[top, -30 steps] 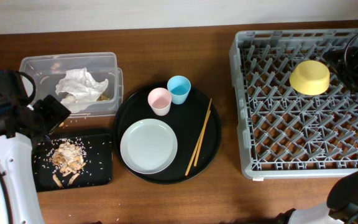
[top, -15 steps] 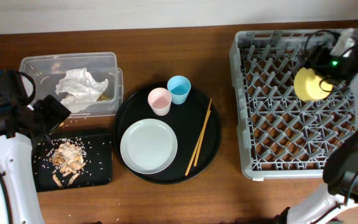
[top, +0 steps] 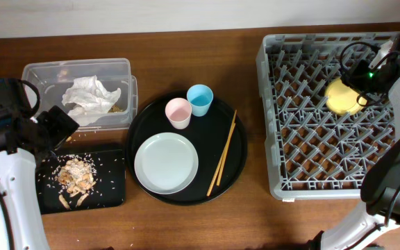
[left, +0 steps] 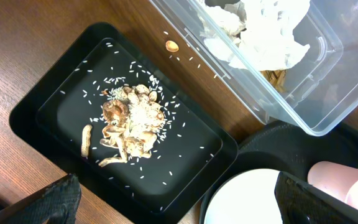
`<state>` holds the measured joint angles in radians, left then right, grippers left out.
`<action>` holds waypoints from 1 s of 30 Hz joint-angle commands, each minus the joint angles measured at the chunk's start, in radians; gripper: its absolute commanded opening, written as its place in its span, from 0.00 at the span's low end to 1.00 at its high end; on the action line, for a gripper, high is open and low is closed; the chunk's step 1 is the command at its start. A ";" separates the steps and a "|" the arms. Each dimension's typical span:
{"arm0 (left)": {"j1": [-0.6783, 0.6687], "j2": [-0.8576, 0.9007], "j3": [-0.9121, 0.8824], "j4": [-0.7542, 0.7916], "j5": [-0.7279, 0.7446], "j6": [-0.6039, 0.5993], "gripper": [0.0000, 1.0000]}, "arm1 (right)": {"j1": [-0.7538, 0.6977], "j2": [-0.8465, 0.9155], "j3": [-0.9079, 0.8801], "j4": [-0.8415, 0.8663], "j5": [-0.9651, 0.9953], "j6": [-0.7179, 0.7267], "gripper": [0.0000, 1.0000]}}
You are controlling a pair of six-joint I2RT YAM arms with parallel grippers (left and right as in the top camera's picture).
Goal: Sort waste into correct bins and load items into the dishwasher rack
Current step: 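Adjust the yellow bowl upright in the rack and release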
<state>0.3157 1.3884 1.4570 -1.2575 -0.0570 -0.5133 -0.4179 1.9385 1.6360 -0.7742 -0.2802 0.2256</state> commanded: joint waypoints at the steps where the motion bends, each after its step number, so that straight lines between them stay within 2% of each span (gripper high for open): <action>1: 0.005 -0.013 0.008 -0.001 -0.003 0.006 0.99 | 0.001 -0.081 0.031 -0.019 0.023 -0.004 0.46; 2: 0.005 -0.013 0.008 -0.001 -0.003 0.006 0.99 | 0.001 -0.083 0.031 -0.027 0.023 -0.004 0.42; 3: 0.005 -0.013 0.008 -0.001 -0.003 0.006 0.99 | 0.001 -0.080 0.030 -0.039 0.027 -0.004 0.31; 5: 0.005 -0.013 0.008 -0.001 -0.003 0.006 0.99 | 0.001 -0.061 0.028 -0.061 0.060 -0.003 0.16; 8: 0.005 -0.013 0.008 -0.001 -0.003 0.006 0.99 | 0.001 -0.024 0.025 -0.079 0.068 0.002 0.05; 16: 0.005 -0.013 0.008 -0.001 -0.003 0.006 0.99 | 0.002 0.034 0.024 -0.085 0.140 0.027 0.05; 24: 0.005 -0.013 0.008 -0.001 -0.003 0.006 0.99 | -0.002 0.076 0.028 -0.018 0.234 0.027 0.05; 30: 0.005 -0.013 0.008 -0.001 -0.003 0.006 0.99 | -0.010 0.057 0.182 -0.114 0.232 0.026 0.11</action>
<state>0.3157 1.3884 1.4570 -1.2572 -0.0566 -0.5133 -0.4202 1.9919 1.7084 -0.8417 -0.0853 0.2478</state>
